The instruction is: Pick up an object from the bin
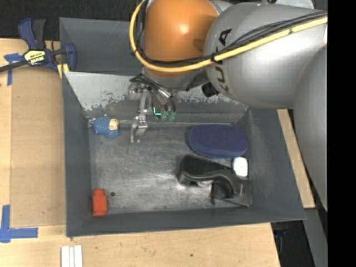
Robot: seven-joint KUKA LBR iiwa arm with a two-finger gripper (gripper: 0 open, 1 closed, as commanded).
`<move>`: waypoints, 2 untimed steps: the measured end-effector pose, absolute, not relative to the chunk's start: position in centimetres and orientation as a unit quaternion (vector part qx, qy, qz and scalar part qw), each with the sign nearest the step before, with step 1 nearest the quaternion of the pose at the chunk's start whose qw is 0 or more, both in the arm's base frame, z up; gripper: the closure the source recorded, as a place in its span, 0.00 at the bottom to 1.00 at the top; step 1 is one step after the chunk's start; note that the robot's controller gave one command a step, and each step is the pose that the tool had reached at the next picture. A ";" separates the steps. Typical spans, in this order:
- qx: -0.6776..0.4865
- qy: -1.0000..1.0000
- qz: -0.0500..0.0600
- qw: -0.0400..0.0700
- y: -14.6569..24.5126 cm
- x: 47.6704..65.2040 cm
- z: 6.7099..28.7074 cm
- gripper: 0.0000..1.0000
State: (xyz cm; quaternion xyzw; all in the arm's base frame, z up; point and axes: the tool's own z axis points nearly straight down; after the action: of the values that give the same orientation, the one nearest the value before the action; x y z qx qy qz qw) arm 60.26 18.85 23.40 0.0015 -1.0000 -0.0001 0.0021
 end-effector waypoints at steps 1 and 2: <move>-0.014 -1.000 0.000 0.003 20.6 58.7 12.5 0.00; 0.000 -1.000 0.001 -0.006 12.9 59.6 20.8 0.00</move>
Offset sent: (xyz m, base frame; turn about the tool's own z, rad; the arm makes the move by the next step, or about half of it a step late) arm -0.0139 0.0173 -0.1046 0.0337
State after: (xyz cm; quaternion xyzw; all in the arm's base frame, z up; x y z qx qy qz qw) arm 59.58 12.93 20.81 -0.0002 -1.0000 0.0007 -0.0058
